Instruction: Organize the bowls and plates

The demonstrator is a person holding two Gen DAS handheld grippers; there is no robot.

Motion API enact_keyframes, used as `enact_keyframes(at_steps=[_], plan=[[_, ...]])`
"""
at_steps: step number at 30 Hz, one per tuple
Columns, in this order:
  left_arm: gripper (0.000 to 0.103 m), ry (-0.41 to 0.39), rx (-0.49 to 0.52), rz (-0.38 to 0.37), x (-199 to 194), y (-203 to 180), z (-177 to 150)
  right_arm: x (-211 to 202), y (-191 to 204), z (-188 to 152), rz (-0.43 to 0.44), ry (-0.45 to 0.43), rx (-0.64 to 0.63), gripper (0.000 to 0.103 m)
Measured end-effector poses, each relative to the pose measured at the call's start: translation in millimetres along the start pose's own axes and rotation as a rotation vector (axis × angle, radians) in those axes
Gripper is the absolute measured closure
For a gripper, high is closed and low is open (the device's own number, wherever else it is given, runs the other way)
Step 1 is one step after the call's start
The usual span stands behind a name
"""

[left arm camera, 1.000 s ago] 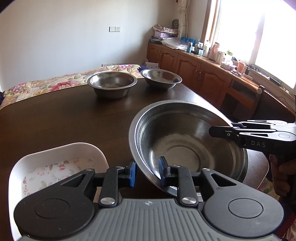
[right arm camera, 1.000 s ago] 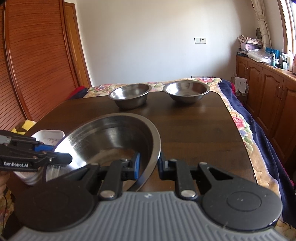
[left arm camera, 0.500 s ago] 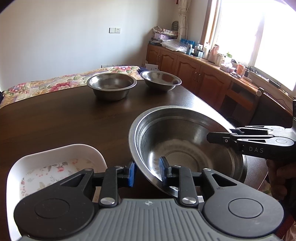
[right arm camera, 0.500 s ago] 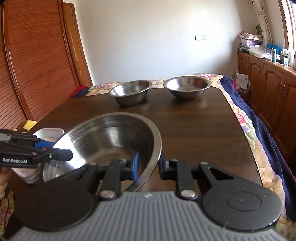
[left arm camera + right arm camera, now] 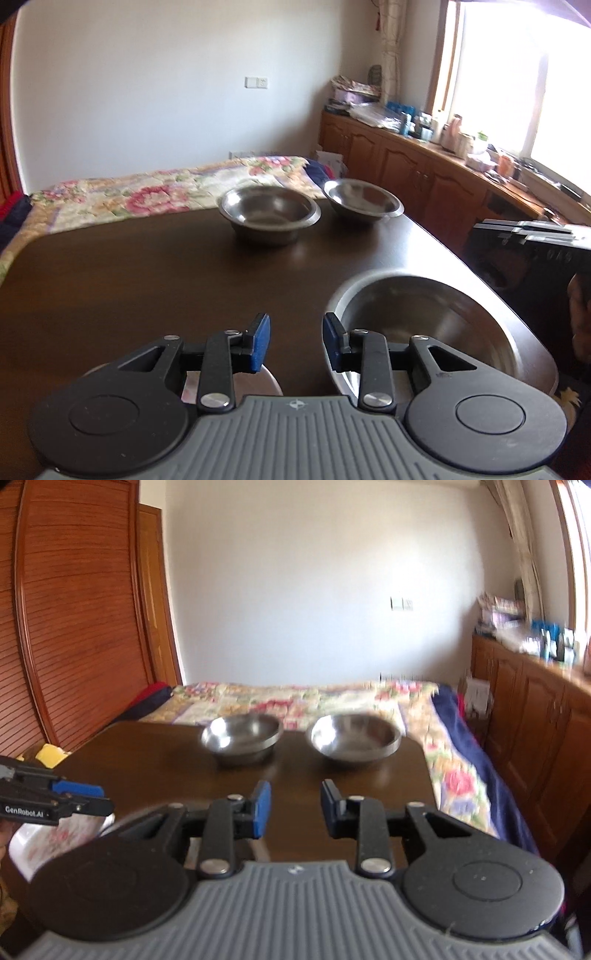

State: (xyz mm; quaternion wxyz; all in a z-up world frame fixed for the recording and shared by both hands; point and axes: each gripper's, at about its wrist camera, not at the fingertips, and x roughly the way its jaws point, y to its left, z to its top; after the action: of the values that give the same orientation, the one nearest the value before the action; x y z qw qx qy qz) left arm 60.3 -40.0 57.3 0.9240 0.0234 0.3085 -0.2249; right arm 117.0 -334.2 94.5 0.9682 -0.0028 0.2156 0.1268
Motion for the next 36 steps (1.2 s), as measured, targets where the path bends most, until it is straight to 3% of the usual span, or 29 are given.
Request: enact_keyframes(at_steps=[5, 11, 19, 36], plan=[[0.069, -0.029, 0.002, 0.041, 6.8, 11.6, 21.0, 23.1, -0.2, 27.4, 0.022, -0.028, -0.066, 0.071], [0.069, -0.035, 0.020, 0.061, 24.6, 18.9, 43.5, 63.4, -4.4, 41.5, 0.051, 0.013, -0.104, 0.072], [0.069, -0.034, 0.024, 0.065, 53.0, 28.8, 66.5, 103.8, -2.6, 41.2, 0.049, 0.083, -0.133, 0.072], [0.069, 0.048, -0.037, 0.077, 119.8, 53.6, 82.0, 167.9, -1.6, 47.2, 0.156, 0.206, -0.101, 0.073]])
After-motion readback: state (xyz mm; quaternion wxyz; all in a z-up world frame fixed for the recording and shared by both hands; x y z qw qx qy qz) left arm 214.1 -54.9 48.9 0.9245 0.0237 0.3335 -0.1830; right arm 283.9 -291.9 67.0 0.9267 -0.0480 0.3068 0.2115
